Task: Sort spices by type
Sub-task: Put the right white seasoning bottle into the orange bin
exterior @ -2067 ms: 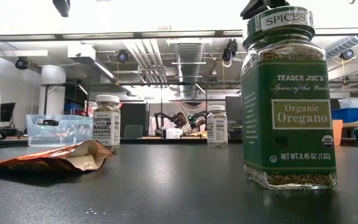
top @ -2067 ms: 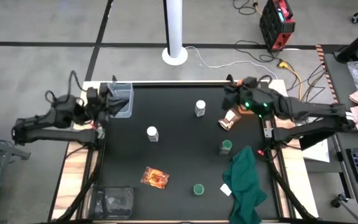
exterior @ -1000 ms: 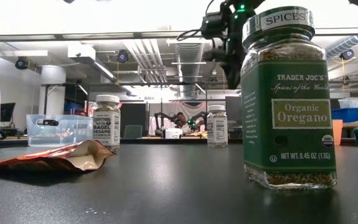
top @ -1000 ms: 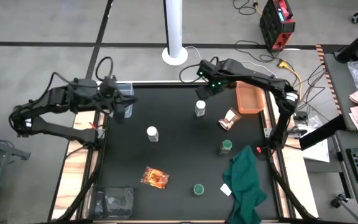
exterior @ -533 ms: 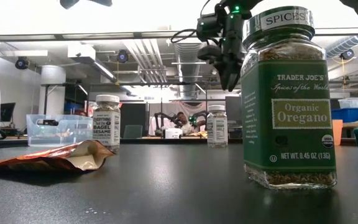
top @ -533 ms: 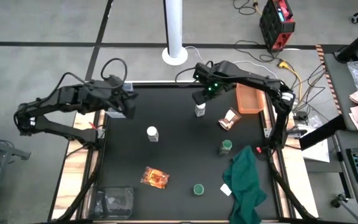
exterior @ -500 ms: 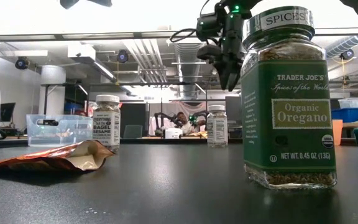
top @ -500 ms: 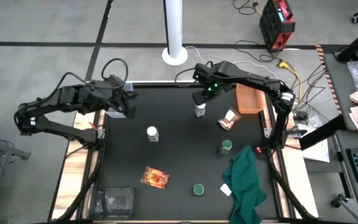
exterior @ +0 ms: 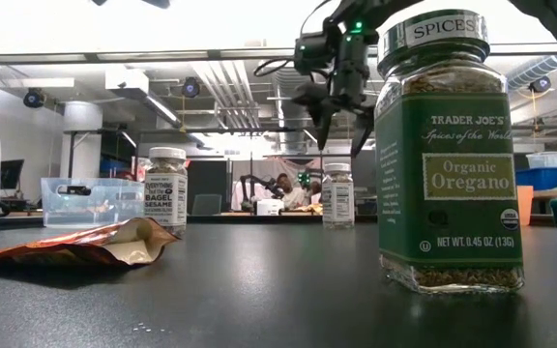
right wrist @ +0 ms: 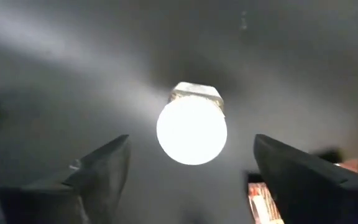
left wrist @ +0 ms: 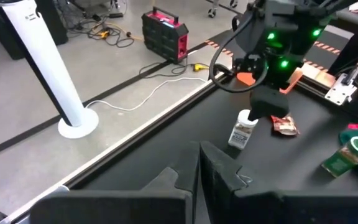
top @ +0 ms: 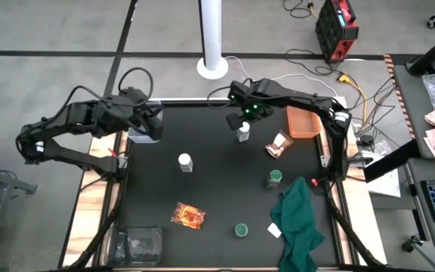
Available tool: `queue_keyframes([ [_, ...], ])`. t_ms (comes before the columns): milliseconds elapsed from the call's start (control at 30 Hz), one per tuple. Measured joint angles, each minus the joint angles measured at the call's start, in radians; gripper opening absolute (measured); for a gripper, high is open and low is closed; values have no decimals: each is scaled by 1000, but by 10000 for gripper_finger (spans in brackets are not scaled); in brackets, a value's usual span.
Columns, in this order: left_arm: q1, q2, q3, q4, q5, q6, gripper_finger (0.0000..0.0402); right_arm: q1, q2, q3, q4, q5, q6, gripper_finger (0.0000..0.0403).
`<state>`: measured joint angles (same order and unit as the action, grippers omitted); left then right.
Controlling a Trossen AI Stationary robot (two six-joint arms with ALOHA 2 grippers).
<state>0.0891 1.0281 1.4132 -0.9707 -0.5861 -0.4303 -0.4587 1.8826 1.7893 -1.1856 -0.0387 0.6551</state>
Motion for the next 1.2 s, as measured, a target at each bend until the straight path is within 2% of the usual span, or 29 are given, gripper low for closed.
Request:
queue_keyframes([
  [133, 0, -13, 0, -6, 0, -5, 0, 3, 37, 0, 15, 1, -9, 354],
  [333, 0, -15, 0, -6, 0, -5, 0, 10, 117, -1, 19, 1, -27, 350],
  [533, 0, -9, 0, -6, 0, -5, 0, 10, 130, -1, 21, 4, -30, 310],
  [767, 0, -2, -1, -7, -1, 1, 0, 9, 125, 0, 17, 5, -16, 197],
  [1033, 0, 0, -2, -6, -1, 2, 0, 7, 119, -5, 15, 5, -28, 196],
  [1200, 0, 1, -2, -6, -1, 2, 0, -11, 61, 46, -23, 3, -36, 196],
])
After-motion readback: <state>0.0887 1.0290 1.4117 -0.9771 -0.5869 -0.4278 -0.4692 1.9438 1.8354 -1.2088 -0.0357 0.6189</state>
